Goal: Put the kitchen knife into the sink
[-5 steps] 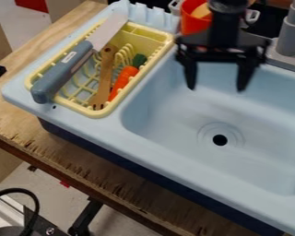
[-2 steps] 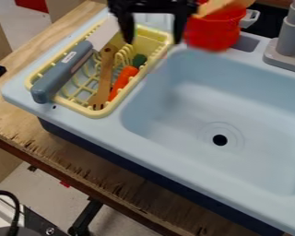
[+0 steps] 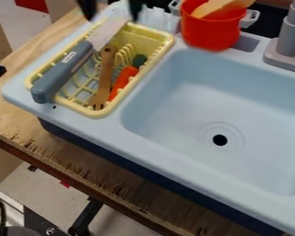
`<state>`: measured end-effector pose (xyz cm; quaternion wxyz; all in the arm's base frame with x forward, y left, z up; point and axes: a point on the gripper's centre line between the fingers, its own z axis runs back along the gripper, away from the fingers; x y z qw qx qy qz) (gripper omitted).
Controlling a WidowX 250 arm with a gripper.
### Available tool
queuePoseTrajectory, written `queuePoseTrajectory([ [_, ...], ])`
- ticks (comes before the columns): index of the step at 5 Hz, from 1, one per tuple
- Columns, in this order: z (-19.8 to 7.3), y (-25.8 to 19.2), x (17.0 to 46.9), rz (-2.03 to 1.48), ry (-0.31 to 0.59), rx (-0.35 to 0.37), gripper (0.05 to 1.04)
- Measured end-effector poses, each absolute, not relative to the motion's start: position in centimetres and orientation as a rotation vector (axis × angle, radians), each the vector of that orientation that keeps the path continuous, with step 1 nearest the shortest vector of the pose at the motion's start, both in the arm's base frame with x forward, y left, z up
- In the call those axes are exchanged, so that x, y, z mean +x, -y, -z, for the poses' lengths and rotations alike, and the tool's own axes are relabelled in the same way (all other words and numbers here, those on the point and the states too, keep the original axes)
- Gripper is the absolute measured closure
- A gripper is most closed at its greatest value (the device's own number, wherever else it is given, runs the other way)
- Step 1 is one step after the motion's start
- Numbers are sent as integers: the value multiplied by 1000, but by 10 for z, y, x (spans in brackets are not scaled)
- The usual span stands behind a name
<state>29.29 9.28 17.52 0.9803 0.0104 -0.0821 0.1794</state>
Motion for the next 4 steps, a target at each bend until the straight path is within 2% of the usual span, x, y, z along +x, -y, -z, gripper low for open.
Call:
queuePoseTrajectory([
  [1, -169, -125, 286, -319, 144, 27, 86],
  [2, -169, -143, 282, -310, 106, -18, 87],
  [3, -141, -135, 267, -277, 55, -69, 86],
  [4, -131, -130, 255, -256, 29, -65, 86],
])
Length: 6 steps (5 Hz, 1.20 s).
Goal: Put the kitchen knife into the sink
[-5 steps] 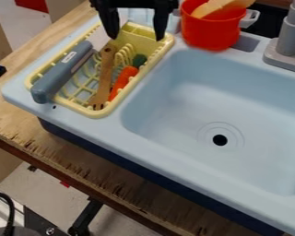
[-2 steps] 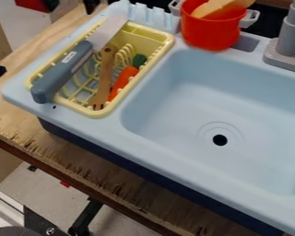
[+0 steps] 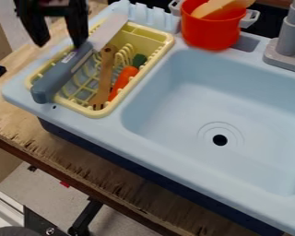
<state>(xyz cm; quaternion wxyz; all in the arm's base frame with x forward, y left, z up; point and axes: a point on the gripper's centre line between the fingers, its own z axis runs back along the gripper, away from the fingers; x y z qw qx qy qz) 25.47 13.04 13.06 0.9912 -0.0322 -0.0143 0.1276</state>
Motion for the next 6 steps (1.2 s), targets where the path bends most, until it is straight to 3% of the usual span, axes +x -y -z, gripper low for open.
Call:
queuePoseTrajectory([
  [2, -122, -117, 234, -206, -6, -138, 86],
  [4, -104, -109, 229, -237, 60, -43, 133],
  [6, -102, -100, 233, -299, 60, -47, 665],
])
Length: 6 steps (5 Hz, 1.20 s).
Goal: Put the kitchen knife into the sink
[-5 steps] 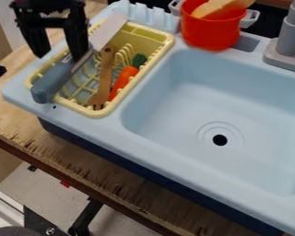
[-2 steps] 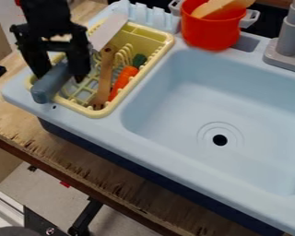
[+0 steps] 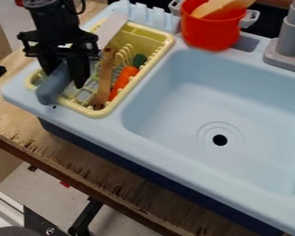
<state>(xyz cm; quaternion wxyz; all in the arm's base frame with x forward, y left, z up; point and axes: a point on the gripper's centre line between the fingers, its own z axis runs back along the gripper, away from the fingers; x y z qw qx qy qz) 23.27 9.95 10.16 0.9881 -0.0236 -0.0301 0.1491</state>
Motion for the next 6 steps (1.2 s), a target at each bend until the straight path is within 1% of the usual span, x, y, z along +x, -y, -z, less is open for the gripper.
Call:
queuePoseTrajectory([
  [1, -106, -91, 236, -340, 52, -62, 691],
  [2, -121, -80, 241, -440, 156, -64, 691],
  [3, -134, -61, 238, -593, 151, -64, 691],
  [4, -150, -36, 232, -722, 207, -61, 691],
  [5, -148, 4, 224, -915, 170, -18, 691],
  [6, -145, 42, 217, -1082, 140, -23, 691],
])
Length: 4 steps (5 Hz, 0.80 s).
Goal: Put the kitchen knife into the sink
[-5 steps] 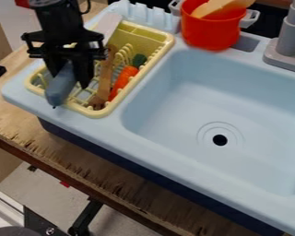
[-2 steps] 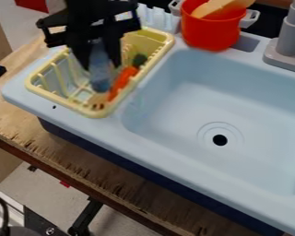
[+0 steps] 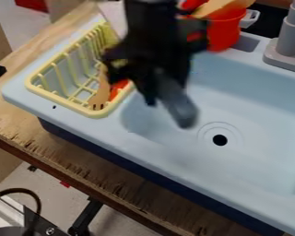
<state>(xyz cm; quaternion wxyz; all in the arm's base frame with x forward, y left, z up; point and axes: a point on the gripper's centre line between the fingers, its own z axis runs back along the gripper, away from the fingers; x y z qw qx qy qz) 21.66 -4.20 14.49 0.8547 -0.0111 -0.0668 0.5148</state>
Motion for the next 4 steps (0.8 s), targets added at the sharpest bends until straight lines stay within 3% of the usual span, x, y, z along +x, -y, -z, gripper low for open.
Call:
queuePoseTrajectory([
  [1, -132, 73, 222, -1273, 36, 0, 691],
  [2, -126, 101, 234, -1443, 35, -56, 691],
  [3, -115, 123, 243, -1667, 4, -62, 691],
  [4, -114, 135, 250, -1869, 70, -131, 691],
])
